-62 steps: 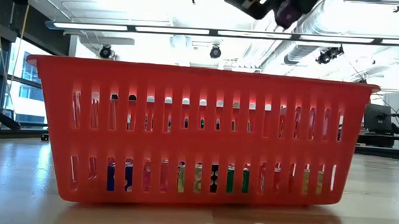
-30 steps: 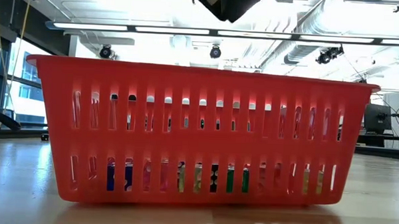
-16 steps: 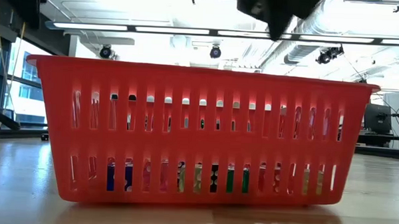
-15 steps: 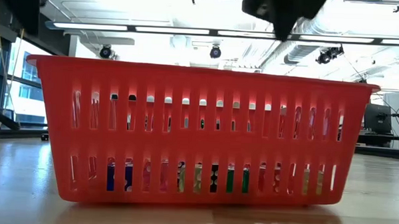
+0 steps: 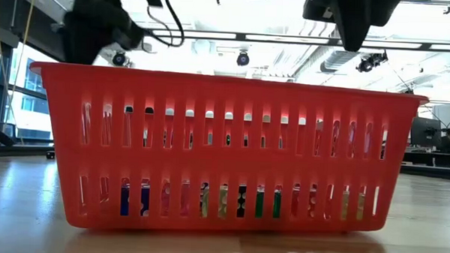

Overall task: Pick & Place Dice
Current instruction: Put the black dice into the red bin

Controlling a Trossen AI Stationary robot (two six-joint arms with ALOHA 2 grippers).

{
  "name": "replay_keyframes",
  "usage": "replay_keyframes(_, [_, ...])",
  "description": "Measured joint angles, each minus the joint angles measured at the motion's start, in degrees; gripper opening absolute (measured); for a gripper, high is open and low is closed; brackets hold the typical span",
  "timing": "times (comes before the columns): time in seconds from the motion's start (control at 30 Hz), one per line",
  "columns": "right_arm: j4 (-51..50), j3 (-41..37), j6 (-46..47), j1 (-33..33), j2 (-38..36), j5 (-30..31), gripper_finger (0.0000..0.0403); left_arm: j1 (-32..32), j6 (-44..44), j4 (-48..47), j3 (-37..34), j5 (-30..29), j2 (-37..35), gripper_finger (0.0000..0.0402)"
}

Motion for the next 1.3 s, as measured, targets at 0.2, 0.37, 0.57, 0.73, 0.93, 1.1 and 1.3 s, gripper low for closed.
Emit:
replay_keyframes(0.2, [-1.06,0.00,2.72,1.02,0.00,0.11,0.0150,11.27,10.84,-0.39,-1.64,0.23,-0.32,0.0158])
replay_keyframes(0.37, [-1.63,0.00,2.87,1.51,0.00,0.51,0.0150,19.75,15.72,1.83,-9.41,1.48,-0.35,0.0158])
replay_keyframes(0.57, [-2.81,0.00,2.87,1.46,0.00,1.11,0.0150,24.22,19.27,7.16,-18.19,1.43,-0.46,0.0158])
replay_keyframes(0.73, [-4.10,0.00,2.68,0.91,-0.35,1.72,0.0150,26.90,19.30,13.51,-22.95,0.72,-0.46,0.0158])
replay_keyframes(0.93, [-4.99,0.00,2.17,-0.03,-0.35,1.99,0.0150,30.15,19.49,15.67,-24.35,-3.43,-0.46,0.0158])
replay_keyframes(1.1, [-5.29,0.00,0.75,-0.90,-0.35,1.91,0.0150,33.51,22.55,16.27,-24.35,-4.25,-0.48,0.0158])
replay_keyframes(1.3, [-5.61,0.00,0.51,-1.77,-0.37,1.81,0.0150,36.54,26.53,18.12,-24.35,-4.27,-0.48,0.0158])
